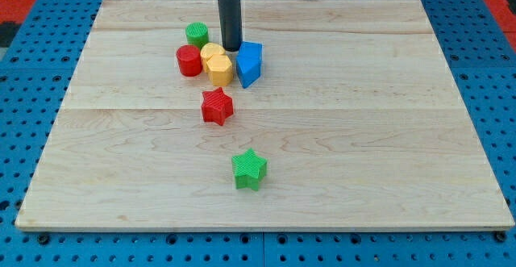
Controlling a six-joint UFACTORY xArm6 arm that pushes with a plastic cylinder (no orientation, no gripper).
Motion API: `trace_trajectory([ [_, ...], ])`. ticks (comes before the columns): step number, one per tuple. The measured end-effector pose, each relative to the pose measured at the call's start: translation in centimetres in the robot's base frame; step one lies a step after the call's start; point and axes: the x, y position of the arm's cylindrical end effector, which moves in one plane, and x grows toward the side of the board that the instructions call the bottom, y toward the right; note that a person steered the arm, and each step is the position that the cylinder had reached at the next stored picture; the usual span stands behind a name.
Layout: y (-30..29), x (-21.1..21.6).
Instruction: Push the blue blocks downwards
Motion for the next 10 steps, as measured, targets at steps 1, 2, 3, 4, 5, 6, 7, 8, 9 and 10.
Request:
trace_trajectory([
  [1, 0.5, -3.3],
  [2, 2.1, -3.1],
  [3, 1.4, -0.3],
  [4, 1.3, 2.9],
  [5, 1.3, 5.7],
  [6, 1.3, 8.2],
  [7, 0.9, 9.9],
  [8, -0.8, 7.1],
  [9, 2.5, 4.4],
  [10, 3.7, 7.0],
])
